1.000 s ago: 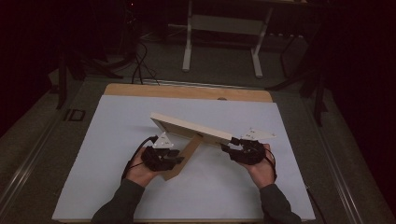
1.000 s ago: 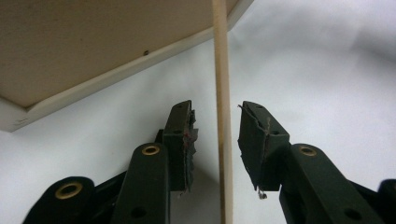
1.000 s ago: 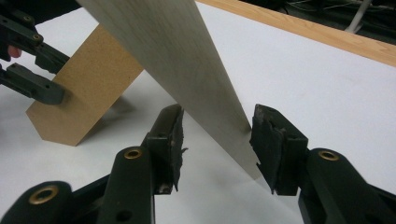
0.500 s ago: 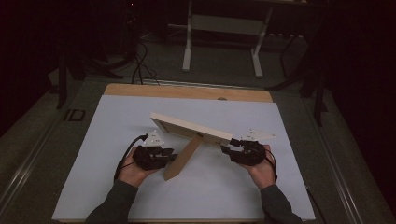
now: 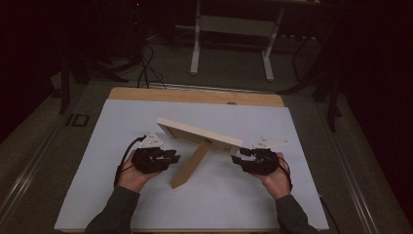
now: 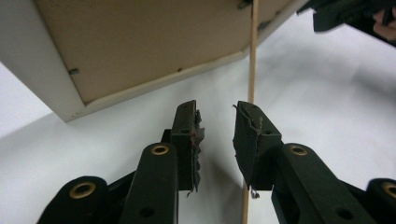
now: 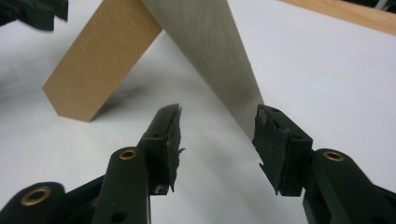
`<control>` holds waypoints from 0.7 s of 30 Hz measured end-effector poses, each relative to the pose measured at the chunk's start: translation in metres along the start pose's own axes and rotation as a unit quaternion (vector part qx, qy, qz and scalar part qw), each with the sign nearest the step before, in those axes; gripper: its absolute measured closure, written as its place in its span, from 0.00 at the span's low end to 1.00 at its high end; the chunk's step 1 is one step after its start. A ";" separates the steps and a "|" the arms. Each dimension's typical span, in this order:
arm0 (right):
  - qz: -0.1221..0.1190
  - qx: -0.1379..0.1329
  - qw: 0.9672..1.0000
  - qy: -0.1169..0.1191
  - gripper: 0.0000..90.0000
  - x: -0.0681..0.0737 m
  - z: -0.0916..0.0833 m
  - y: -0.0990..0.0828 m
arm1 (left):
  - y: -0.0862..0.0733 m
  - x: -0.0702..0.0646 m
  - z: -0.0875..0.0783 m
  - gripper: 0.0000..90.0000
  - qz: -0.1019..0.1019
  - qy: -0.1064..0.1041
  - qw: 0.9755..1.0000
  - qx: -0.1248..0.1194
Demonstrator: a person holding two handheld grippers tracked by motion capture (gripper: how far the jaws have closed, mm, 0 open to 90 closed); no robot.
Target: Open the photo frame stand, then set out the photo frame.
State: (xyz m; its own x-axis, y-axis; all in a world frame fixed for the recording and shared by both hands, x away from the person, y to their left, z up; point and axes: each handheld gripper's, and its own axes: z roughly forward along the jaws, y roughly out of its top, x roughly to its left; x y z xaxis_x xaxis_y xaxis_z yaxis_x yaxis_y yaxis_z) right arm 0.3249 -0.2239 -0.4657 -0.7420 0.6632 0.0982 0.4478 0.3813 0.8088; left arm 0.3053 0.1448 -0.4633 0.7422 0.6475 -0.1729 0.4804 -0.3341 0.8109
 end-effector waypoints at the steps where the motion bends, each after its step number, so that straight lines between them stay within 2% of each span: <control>1: -0.001 0.002 1.000 0.000 0.56 0.000 0.000 0.000 | 0.000 0.002 0.000 0.78 -0.005 -0.002 1.000 -0.001; 4: -0.001 0.007 1.000 0.000 0.58 -0.002 -0.003 -0.003 | 0.002 0.007 0.000 0.78 -0.022 -0.004 1.000 -0.004; 8: 0.003 0.011 1.000 -0.003 0.59 -0.008 -0.009 -0.006 | 0.004 0.009 0.000 0.77 -0.033 0.009 0.999 -0.010; 10: 0.003 0.008 1.000 -0.004 0.60 -0.010 -0.011 -0.007 | 0.005 0.010 -0.001 0.80 -0.032 0.028 0.999 -0.018; 13: 0.005 0.003 1.000 -0.007 0.63 -0.013 -0.016 -0.007 | 0.006 0.013 -0.002 0.82 -0.038 0.041 0.998 -0.025; 18: 0.016 -0.014 1.000 -0.015 0.70 -0.019 -0.025 -0.006 | 0.009 0.017 -0.003 0.83 -0.048 0.058 0.997 -0.033; 21: 0.028 -0.025 0.999 -0.028 0.80 -0.024 -0.027 -0.004 | 0.012 0.020 -0.001 0.83 -0.053 0.068 0.996 -0.035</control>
State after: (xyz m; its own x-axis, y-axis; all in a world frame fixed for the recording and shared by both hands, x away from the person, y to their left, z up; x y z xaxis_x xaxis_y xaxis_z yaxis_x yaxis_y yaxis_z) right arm 0.3273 -0.2585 -0.4560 -0.6861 0.7187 0.1128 0.4617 0.3104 0.8310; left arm 0.3250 0.1542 -0.4566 0.6161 0.7655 -0.1858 0.5150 -0.2130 0.8303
